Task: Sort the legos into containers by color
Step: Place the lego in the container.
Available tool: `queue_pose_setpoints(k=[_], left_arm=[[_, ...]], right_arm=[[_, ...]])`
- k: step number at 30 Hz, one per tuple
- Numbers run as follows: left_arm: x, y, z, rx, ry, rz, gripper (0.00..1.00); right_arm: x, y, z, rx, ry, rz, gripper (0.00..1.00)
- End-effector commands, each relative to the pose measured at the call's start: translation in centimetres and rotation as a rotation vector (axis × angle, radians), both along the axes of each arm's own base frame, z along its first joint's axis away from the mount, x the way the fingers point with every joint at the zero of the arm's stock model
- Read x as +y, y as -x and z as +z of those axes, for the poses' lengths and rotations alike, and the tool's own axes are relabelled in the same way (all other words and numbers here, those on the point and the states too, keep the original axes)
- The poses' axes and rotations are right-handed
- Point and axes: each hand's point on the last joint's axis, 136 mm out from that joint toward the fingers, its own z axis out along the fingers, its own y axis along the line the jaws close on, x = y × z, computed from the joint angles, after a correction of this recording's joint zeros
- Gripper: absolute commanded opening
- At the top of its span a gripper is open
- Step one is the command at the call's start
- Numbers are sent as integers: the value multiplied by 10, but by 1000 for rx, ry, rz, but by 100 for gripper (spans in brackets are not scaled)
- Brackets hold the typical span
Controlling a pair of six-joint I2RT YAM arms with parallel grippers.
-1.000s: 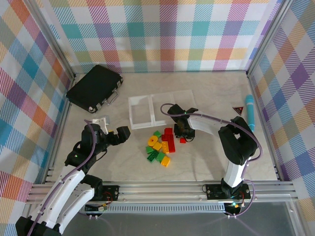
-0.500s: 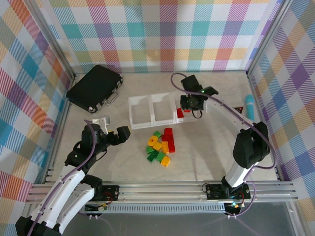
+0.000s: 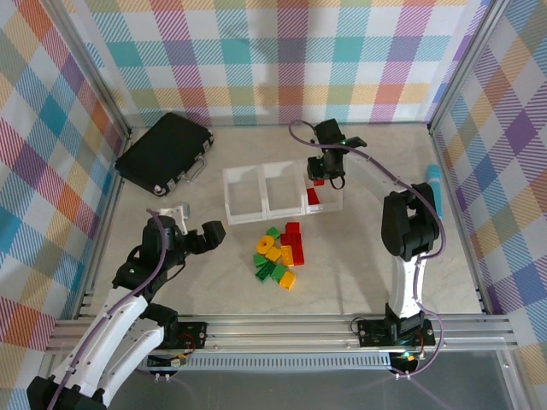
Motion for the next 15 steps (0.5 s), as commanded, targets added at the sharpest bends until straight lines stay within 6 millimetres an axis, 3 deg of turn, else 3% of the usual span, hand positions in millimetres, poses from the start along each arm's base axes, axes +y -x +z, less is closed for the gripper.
queue_pose_setpoints(k=[1,6,15], left_arm=[[0,3,8,-10,-6,-1,100],[-1,3,9,-11,-3,-2,100],[0,7,9,-1,1,-2,100]], right_arm=[[6,-7,6,-18,1,45,28],[4,-5,-4,1,25,39,35],[-2,-7,-4,-5,57,41,51]])
